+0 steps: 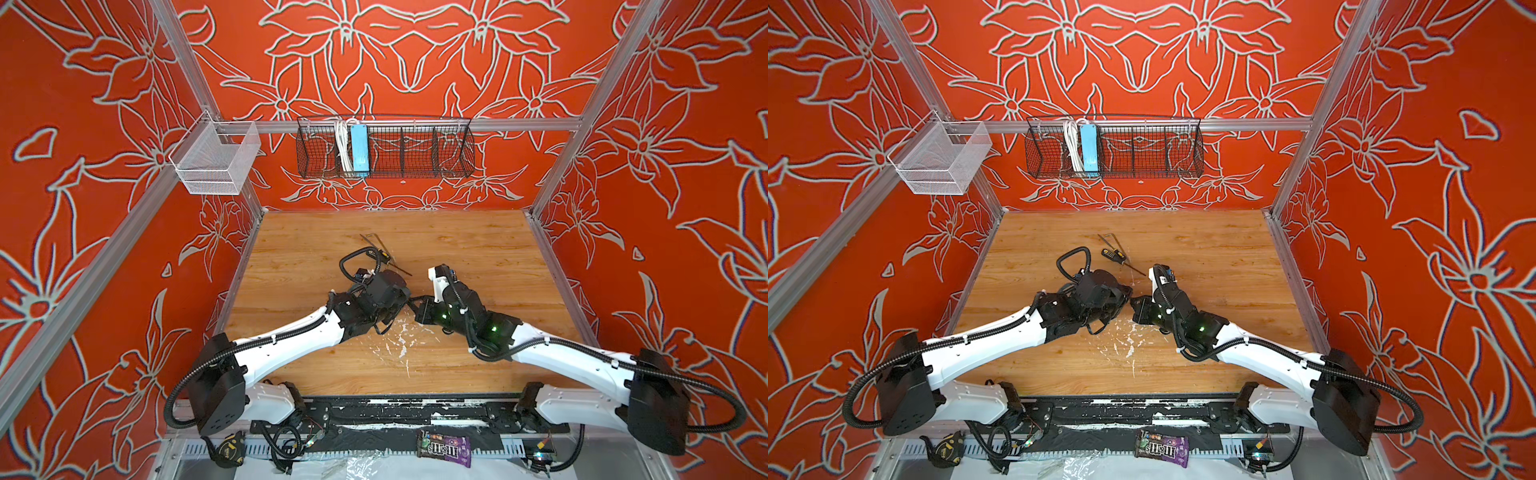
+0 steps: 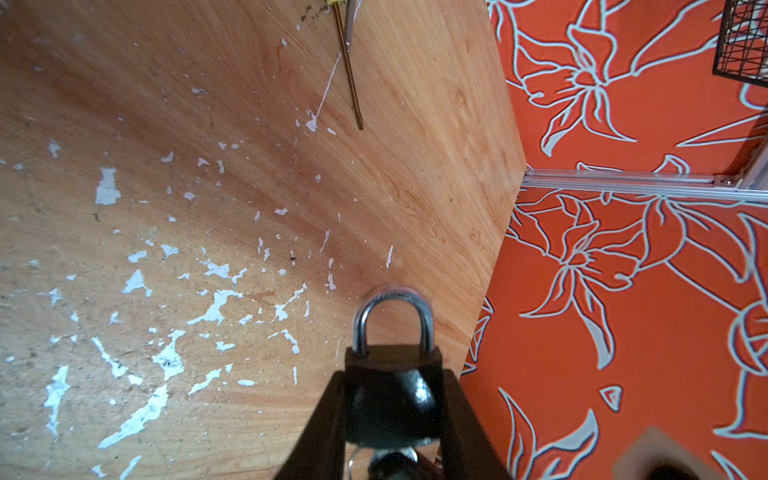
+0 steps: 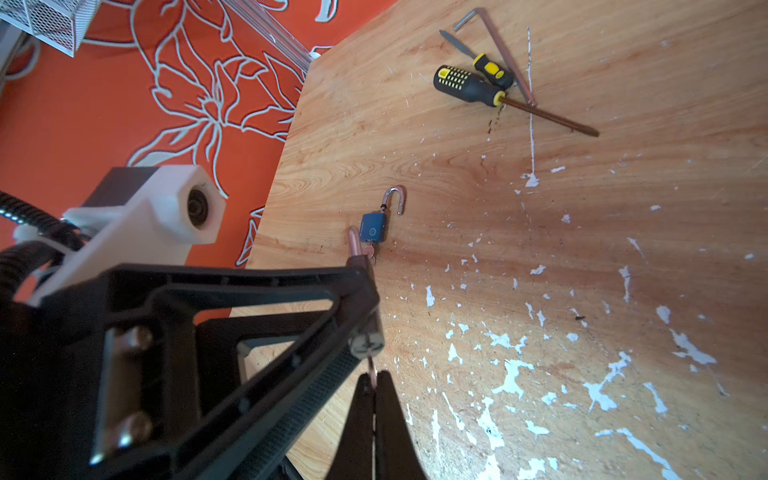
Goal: Unlock with the key
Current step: 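Insert the silver key into the dark padlock's keyhole with the right gripper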
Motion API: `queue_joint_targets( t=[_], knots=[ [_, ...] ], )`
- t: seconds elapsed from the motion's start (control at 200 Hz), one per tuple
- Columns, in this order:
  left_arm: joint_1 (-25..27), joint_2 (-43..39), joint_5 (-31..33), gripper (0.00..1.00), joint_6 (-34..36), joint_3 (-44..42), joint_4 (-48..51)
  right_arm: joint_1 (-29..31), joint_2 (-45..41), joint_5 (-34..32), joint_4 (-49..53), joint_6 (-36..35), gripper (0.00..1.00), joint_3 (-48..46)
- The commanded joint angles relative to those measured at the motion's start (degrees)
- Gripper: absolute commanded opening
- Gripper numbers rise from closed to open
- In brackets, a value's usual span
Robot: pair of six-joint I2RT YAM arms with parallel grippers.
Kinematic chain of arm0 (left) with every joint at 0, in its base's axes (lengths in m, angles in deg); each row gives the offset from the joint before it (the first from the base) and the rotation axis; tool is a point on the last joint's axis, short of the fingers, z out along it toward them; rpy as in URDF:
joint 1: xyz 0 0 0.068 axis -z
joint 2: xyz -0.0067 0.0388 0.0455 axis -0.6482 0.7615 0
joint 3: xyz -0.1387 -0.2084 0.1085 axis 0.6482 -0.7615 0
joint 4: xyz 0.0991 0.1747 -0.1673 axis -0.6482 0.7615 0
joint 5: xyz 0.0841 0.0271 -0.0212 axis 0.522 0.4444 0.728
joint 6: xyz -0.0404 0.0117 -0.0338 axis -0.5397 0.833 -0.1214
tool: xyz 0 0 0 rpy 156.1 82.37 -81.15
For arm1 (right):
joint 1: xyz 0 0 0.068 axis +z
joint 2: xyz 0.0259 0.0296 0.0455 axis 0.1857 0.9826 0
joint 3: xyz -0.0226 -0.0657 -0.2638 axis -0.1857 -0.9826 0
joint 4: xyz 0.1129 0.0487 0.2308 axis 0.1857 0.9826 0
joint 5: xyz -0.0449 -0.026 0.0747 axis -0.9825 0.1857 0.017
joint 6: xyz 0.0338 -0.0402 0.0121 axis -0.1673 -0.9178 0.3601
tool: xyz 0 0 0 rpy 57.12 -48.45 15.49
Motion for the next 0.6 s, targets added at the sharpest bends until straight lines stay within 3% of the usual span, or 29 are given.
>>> queue_joint_targets(
  t=[0.0,0.285,0.595],
  knots=[
    [2.6,-0.9,-5.2,0.0,0.9,2.2,-1.1,0.0,0.3,0.8,-3.0,0.5,0.0,3.5],
    [4.2,-2.7,-4.9,0.0,-0.9,-0.2,-5.3,-1.1,-0.3,4.2,-6.3,6.6,0.0,2.7],
    [4.9,-3.0,-6.1,0.0,-3.2,-3.6,-9.9,-3.1,-1.5,6.4,-15.7,19.8,0.0,-1.2]
  ],
)
